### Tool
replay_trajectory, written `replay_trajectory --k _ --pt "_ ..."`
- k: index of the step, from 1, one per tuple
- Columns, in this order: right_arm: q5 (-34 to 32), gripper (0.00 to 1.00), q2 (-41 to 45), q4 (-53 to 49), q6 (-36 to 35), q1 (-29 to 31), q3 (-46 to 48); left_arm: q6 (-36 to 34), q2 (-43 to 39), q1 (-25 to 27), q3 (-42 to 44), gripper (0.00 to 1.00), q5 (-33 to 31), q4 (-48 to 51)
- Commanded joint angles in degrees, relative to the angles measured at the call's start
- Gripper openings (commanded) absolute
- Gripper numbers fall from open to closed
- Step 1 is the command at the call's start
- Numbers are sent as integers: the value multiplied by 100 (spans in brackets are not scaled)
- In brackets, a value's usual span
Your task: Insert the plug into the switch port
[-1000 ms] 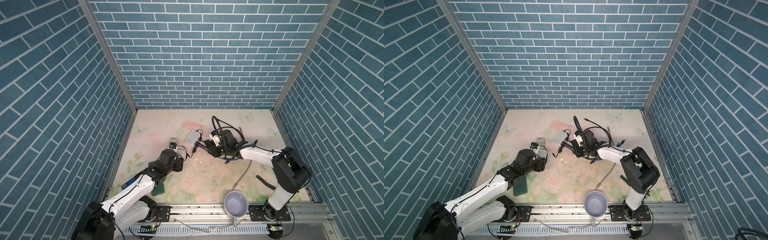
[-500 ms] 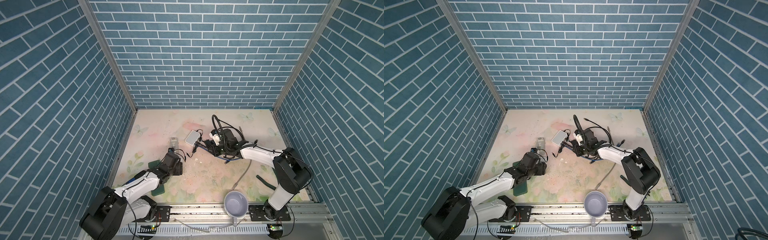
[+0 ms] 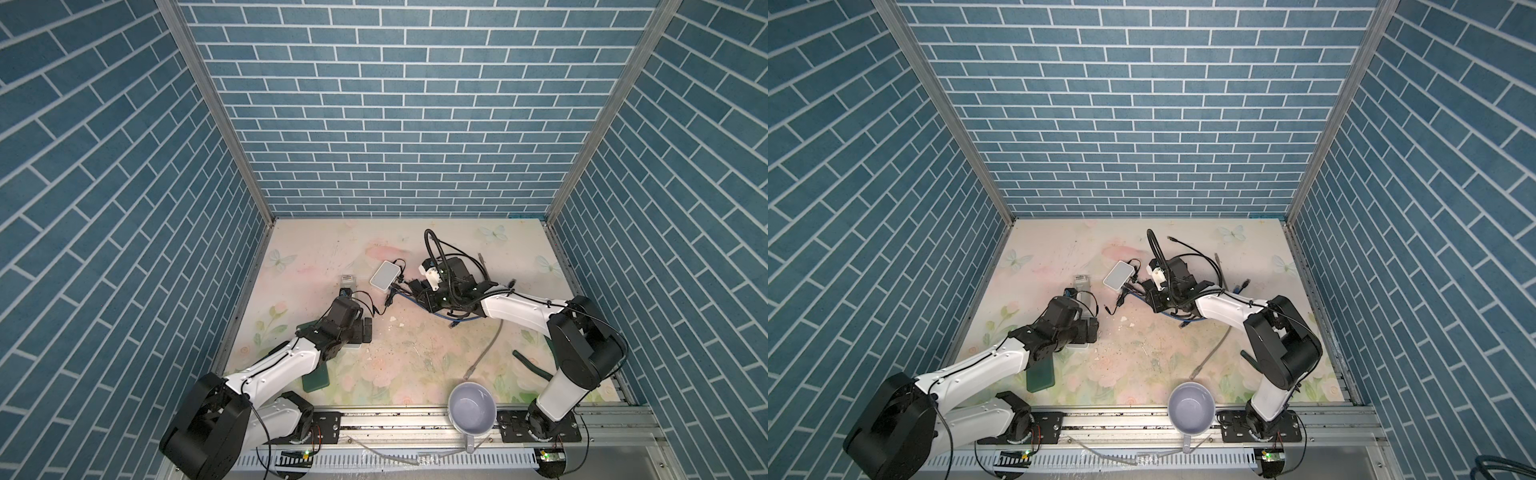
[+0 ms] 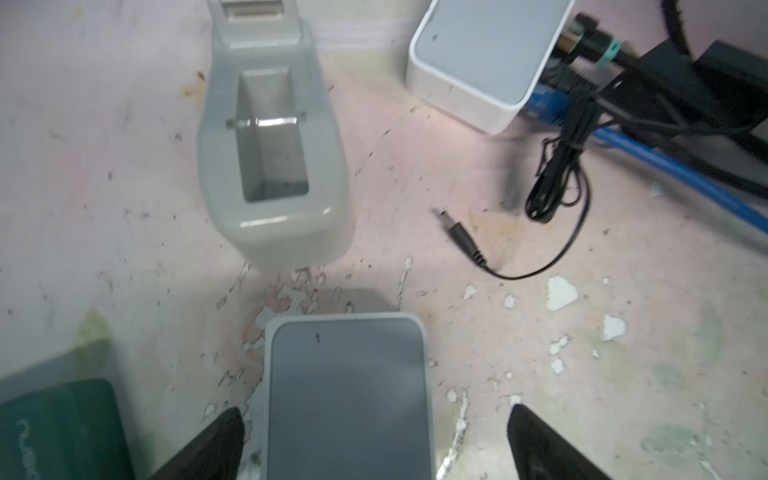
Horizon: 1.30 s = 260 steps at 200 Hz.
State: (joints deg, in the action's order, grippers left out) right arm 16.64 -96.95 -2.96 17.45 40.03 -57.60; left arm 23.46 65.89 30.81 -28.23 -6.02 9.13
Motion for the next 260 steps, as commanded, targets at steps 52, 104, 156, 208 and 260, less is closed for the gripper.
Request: replay_trajectory --k 52,104,156,208,260 --pt "-266 26 208 23 -242 -29 6 -1304 988 166 -1398 96 223 459" --pt "-336 26 351 50 -199 -92 176 -1475 1896 189 -1948 83 670 320" --pt "-379 26 410 110 -165 -110 304 -1543 2201 218 -2085 79 839 205" --pt "-372 26 439 191 -95 -118 399 -1530 2567 233 -2109 63 803 -158" --pt "-372 26 440 173 -75 -120 425 -1560 3058 237 -2519 36 964 -71"
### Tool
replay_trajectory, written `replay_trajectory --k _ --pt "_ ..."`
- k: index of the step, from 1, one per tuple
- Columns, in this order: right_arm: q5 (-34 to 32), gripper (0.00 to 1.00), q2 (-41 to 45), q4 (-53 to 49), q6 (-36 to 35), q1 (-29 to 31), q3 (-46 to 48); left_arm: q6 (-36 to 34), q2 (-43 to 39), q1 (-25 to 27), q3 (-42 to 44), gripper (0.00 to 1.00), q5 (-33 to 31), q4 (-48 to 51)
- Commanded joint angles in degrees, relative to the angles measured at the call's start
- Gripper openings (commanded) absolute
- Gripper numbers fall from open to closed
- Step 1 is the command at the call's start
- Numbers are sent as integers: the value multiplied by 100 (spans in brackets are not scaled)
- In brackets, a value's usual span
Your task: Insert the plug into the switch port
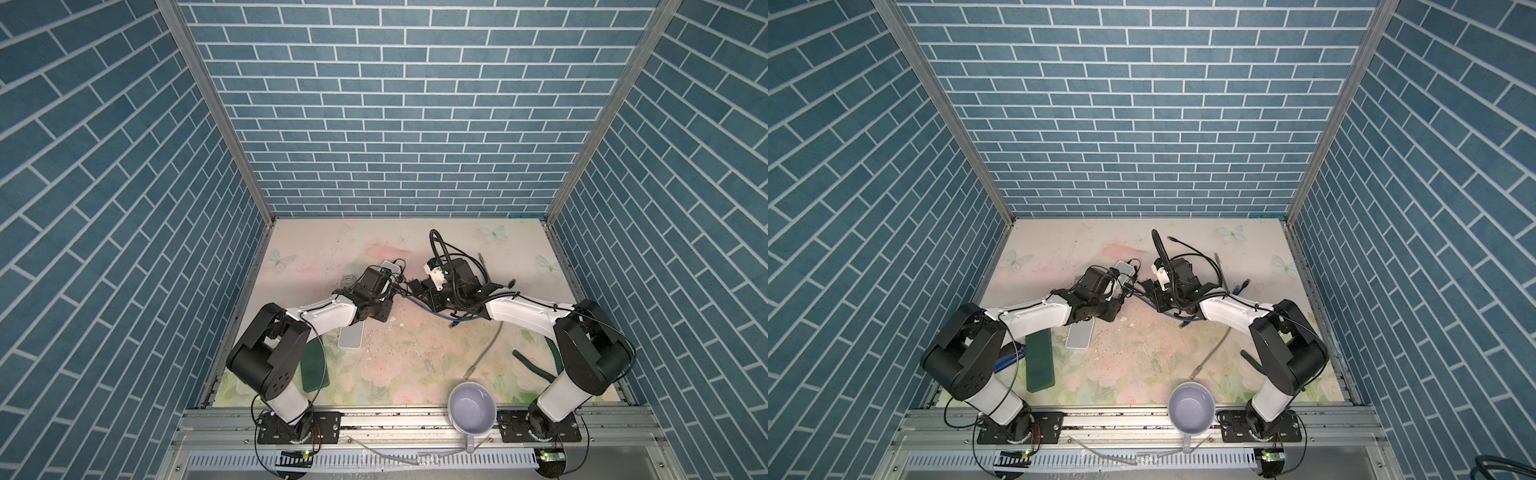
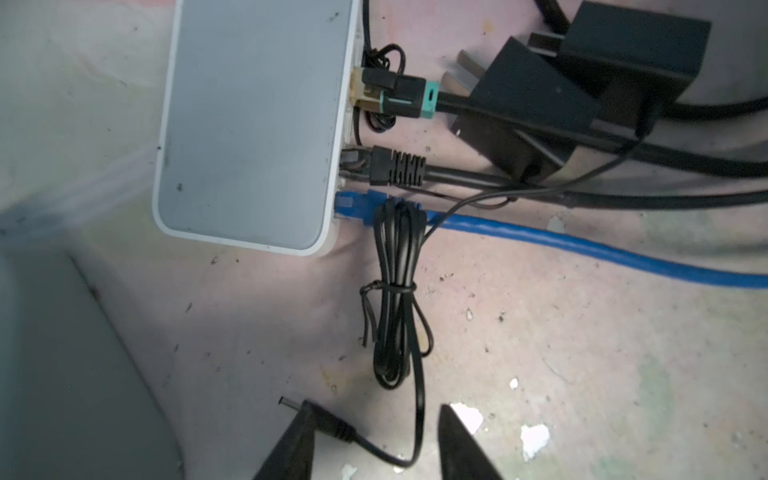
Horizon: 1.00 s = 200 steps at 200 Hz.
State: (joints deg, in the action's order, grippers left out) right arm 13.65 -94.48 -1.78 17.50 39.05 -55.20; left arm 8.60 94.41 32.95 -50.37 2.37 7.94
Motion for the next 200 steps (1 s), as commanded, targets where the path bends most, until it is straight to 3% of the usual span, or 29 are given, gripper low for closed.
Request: replay_trajectory --k 1,17,74,154,200 --pt "-73 26 193 55 -80 -25 185 -76 216 25 -323 35 124 61" --pt "-89 26 212 55 -84 -21 205 -89 349 21 -484 24 255 226" --pt "-106 26 298 239 -274 -26 373 18 44 39 -548 8 677 75" --pt "168 26 879 1345 -427 -26 1106 715 -317 38 -834 0 1326 -547" --pt "541 29 1005 1926 -104 -22 1205 1899 -415 56 -474 0 1270 -1988"
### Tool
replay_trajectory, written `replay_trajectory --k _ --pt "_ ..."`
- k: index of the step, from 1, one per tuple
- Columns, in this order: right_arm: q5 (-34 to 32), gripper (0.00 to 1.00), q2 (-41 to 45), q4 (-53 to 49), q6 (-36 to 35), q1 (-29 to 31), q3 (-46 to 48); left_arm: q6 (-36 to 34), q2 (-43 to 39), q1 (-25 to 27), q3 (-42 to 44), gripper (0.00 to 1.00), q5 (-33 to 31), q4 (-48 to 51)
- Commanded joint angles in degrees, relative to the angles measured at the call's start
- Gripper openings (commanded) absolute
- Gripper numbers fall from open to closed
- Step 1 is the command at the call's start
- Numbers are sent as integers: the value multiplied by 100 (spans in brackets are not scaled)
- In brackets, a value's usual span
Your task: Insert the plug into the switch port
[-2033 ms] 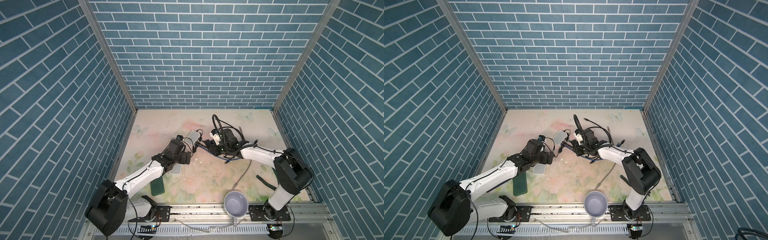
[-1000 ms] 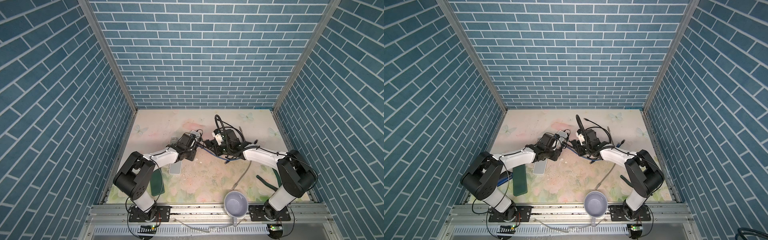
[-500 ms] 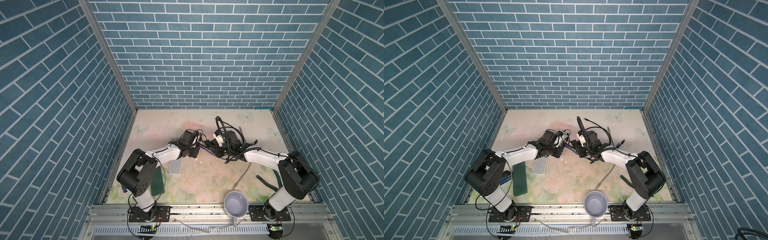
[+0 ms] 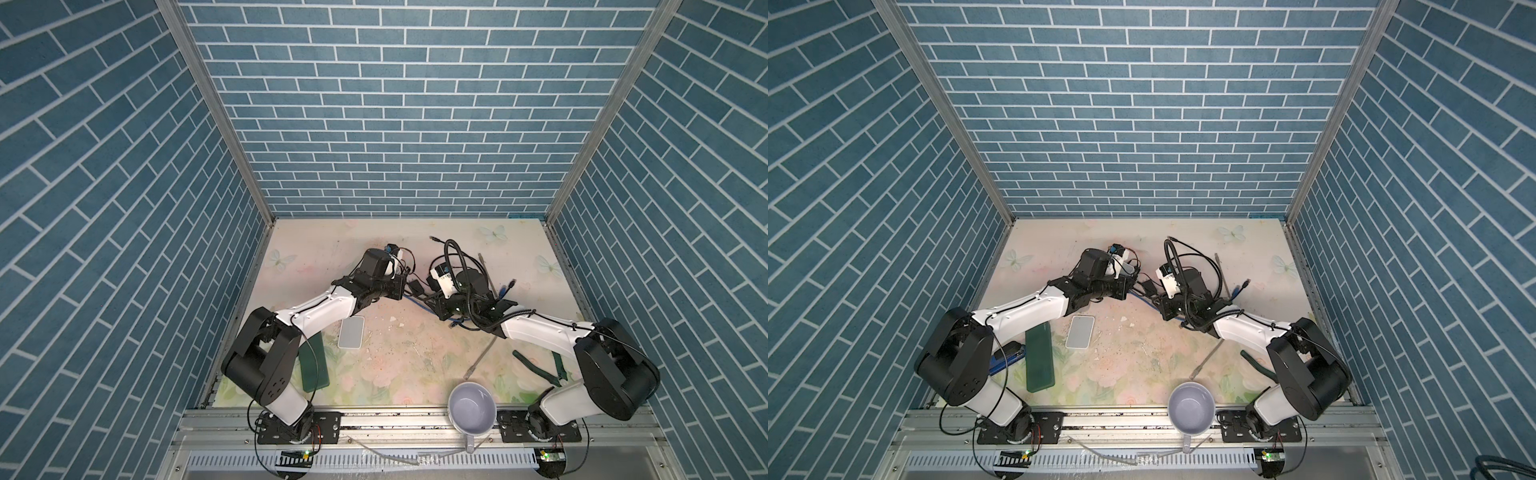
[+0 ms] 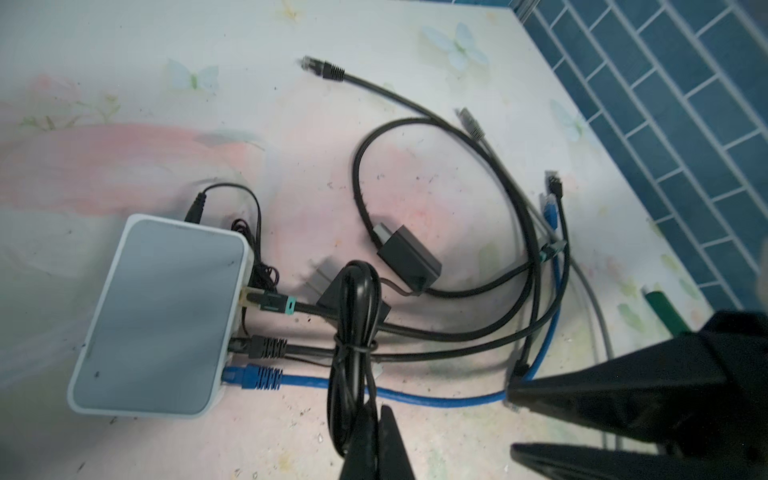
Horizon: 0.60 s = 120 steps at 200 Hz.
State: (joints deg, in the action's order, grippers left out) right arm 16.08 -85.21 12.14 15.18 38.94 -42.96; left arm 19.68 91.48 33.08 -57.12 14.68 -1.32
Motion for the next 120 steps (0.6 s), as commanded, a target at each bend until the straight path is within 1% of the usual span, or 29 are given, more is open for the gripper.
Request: replay_trajectory --k 1,17,54,86,120 --pt "299 29 72 534 149 -10 -32 818 -122 42 210 0 37 -1097" --pt "289 29 -49 612 570 -16 -187 991 -92 108 256 0 -73 -1434" --pt "90 29 -273 1519 1279 -7 -185 940 -61 277 71 0 -384 -1318" --pt "-17 30 -635 2142 1567 -2 -204 1022 -27 278 43 0 -400 -1315" --pt "157 29 -874 2566 1716 0 -296 1040 -27 290 59 0 -396 -1370"
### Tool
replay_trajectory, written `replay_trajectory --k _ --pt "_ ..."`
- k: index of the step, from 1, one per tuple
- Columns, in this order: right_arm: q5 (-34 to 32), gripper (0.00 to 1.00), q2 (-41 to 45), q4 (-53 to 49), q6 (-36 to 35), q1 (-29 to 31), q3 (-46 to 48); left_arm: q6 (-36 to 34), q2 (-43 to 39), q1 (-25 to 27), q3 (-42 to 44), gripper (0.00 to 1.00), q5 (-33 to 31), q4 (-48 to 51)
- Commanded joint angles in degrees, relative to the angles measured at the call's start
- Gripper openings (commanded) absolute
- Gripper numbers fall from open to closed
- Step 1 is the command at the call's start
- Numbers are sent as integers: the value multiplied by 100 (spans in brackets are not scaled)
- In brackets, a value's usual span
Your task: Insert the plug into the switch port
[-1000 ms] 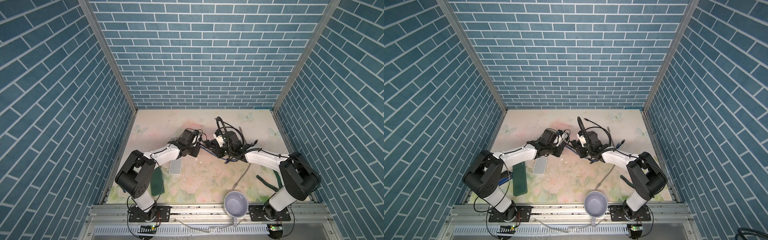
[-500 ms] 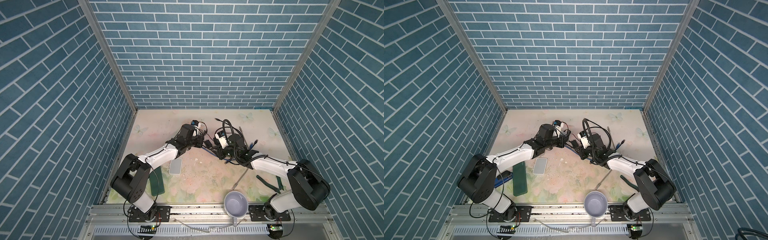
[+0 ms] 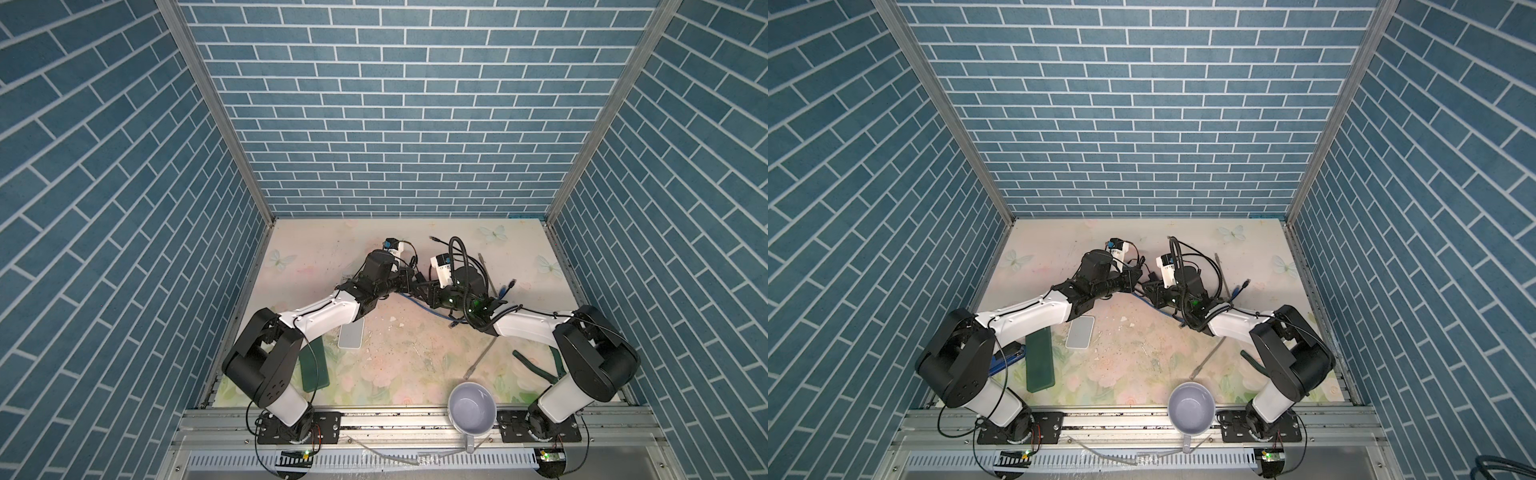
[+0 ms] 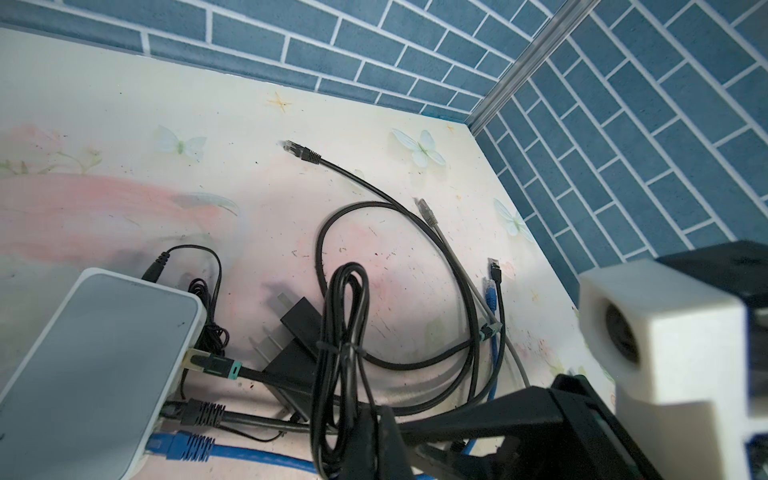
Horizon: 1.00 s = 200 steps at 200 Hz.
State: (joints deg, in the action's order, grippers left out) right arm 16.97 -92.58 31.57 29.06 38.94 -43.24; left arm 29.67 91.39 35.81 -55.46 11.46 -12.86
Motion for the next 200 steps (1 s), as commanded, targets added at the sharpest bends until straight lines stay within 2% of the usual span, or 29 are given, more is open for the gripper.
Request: replay_trajectory --k 1,75,141,172,200 --pt "77 29 -142 631 328 4 -270 35 -17 19 -106 0 -74 -216" --pt "451 29 -174 974 361 44 -265 -33 85 17 -158 0 -14 -252" --pt "504 29 -312 982 425 102 -390 -90 141 18 -178 0 13 -256" --pt "474 22 -427 1026 423 123 -491 -78 154 22 -151 0 40 -310" --pt "500 8 -506 1095 431 123 -562 -69 156 22 -114 0 14 -341"
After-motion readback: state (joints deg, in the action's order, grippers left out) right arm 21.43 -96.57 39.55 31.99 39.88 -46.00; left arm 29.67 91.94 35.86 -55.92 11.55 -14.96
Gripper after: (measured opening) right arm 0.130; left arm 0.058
